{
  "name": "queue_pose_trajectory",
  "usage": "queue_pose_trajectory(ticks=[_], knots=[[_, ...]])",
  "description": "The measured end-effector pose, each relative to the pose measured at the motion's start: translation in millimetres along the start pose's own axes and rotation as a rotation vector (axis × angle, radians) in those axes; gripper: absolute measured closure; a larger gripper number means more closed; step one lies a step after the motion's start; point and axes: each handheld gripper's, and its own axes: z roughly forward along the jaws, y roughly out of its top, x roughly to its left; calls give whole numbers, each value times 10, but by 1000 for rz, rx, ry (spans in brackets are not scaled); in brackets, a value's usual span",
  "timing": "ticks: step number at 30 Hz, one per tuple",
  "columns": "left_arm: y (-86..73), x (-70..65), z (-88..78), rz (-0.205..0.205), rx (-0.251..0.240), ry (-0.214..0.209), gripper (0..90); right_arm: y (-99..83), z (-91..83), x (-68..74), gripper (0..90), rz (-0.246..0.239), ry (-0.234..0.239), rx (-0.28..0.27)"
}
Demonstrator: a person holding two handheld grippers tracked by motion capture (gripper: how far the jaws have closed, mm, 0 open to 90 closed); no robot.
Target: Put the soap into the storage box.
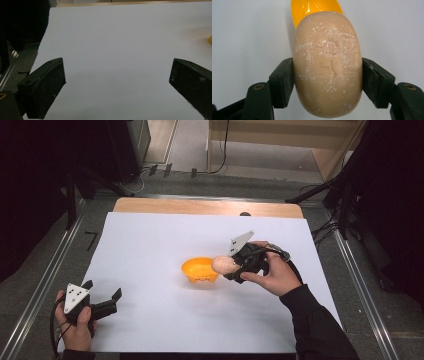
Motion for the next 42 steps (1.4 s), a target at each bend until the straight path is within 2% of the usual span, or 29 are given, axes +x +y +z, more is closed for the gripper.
queue_pose_trajectory(ticks=[6, 8, 14, 19, 21, 23, 27, 28, 42], knots=[[-1, -2, 0, 0, -2, 0, 7, 93, 27, -18, 330, -20, 9, 6], [-1, -2, -1, 1, -1, 0, 7, 123, 35, -20, 330, -35, 17, -5], [-1, -2, -1, 1, -3, -1, 7, 269, 87, -16, 329, -87, 35, 15], [-2, -3, -3, 0, -4, -1, 7, 382, 165, -28, 329, -101, 53, 24], [-3, -2, -3, 1, -6, -2, 7, 404, 190, -33, 330, -95, 65, 26], [-3, -2, -3, -1, -8, -4, 7, 428, 230, -50, 330, -113, 76, 22], [-3, -2, -3, 0, -6, -4, 7, 446, 283, -59, 330, -116, 102, 20], [-3, -1, -3, -1, -7, -5, 7, 454, 340, -67, 330, -117, 112, 26], [-3, 6, -7, 1, -5, -5, 7, 543, 523, -123, 329, -124, 148, 56]])
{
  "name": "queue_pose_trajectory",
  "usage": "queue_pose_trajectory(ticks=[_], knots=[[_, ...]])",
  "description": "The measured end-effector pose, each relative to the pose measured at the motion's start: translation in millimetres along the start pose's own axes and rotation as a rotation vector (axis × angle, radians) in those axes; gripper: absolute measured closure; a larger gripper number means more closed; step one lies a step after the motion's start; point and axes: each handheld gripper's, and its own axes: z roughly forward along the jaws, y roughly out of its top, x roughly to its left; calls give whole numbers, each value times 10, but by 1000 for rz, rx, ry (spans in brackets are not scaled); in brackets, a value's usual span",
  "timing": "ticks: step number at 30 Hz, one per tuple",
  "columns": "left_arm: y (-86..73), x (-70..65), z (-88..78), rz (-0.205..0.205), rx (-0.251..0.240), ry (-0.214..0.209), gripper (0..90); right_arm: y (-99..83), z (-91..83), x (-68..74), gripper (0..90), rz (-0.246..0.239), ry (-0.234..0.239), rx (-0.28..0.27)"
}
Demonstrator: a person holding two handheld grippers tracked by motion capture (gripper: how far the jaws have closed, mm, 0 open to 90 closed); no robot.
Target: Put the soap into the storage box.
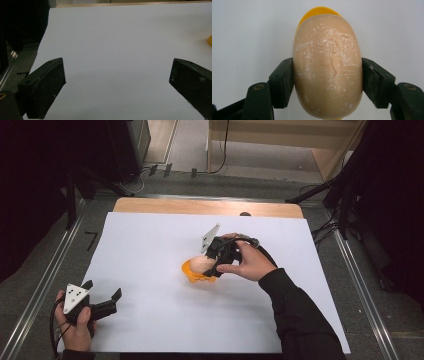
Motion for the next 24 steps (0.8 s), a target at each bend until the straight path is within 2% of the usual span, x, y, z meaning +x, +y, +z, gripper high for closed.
queue_pose_trajectory(ticks=[14, 17, 24], knots=[[-1, 0, 2, -1, -1, -2, 7, 4, 66, -65, 318, 31, 13, 23], [-1, -3, 1, -1, -1, -1, 7, 11, -4, -76, 247, 50, 14, -21], [-1, -6, 1, 2, -1, 0, 7, -23, -69, -55, 265, 63, -1, -6]])
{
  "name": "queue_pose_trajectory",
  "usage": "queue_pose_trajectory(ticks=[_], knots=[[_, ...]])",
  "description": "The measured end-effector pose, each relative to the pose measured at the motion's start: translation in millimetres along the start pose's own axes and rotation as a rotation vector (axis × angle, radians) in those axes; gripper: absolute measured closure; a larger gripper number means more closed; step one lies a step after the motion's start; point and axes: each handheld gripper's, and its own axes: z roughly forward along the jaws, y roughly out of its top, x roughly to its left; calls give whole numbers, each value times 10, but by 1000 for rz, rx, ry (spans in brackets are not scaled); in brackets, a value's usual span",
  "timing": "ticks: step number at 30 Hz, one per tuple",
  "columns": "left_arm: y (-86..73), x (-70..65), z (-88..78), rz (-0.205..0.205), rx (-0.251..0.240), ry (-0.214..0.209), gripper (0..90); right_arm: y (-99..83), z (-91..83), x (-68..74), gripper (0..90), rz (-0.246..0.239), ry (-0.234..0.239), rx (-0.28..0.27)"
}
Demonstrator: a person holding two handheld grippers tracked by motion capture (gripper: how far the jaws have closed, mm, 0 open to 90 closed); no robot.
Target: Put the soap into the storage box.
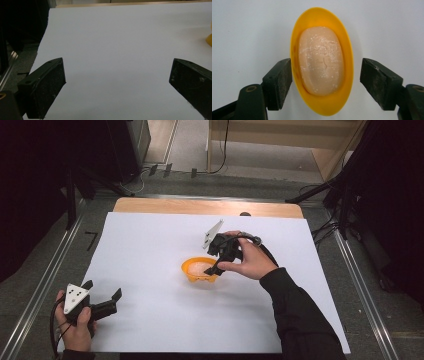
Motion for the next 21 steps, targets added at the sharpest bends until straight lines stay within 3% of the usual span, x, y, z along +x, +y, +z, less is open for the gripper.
queue_pose_trajectory(ticks=[4, 21], knots=[[0, -1, 0, 0, 0, 1, 7, -58, -67, -20, 268, 22, -8, -36], [1, -7, 0, 11, 4, 4, 7, -413, -256, -57, 265, 115, -24, -78]])
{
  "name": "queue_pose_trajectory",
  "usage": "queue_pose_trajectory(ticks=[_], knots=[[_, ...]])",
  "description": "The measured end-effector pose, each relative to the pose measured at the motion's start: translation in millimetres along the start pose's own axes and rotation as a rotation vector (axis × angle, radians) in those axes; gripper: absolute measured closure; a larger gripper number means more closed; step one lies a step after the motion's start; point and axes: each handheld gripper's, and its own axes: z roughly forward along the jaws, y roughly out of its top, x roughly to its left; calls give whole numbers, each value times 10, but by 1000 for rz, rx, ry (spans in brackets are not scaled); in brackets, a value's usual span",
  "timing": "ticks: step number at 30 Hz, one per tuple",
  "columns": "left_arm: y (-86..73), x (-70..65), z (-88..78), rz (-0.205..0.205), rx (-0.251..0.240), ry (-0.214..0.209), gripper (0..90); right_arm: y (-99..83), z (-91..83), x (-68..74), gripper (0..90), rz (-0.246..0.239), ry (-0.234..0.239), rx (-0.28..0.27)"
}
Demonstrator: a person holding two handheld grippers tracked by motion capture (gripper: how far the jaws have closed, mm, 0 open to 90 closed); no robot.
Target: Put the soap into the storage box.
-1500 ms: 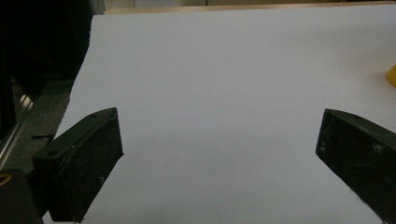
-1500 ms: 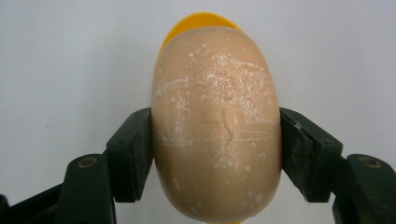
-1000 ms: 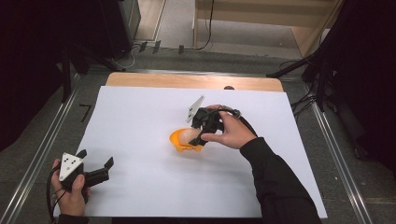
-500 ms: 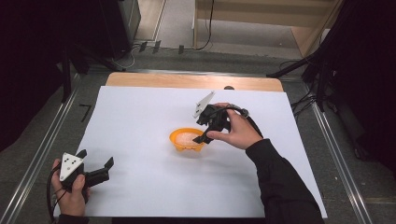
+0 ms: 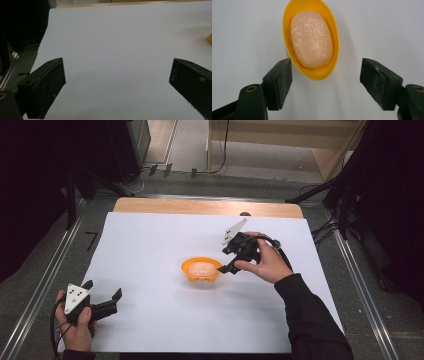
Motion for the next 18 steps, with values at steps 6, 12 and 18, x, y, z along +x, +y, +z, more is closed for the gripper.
queue_pose_trajectory(ticks=[6, 12, 18], knots=[[0, -3, 2, 1, 0, 1, 7, -133, -93, -32, 262, 21, -25, -24], [0, -5, 3, 1, -1, 5, 7, -241, -151, -41, 248, 44, -35, -34], [0, -6, 4, 2, 1, 6, 7, -388, -191, -51, 239, 81, -44, -34]])
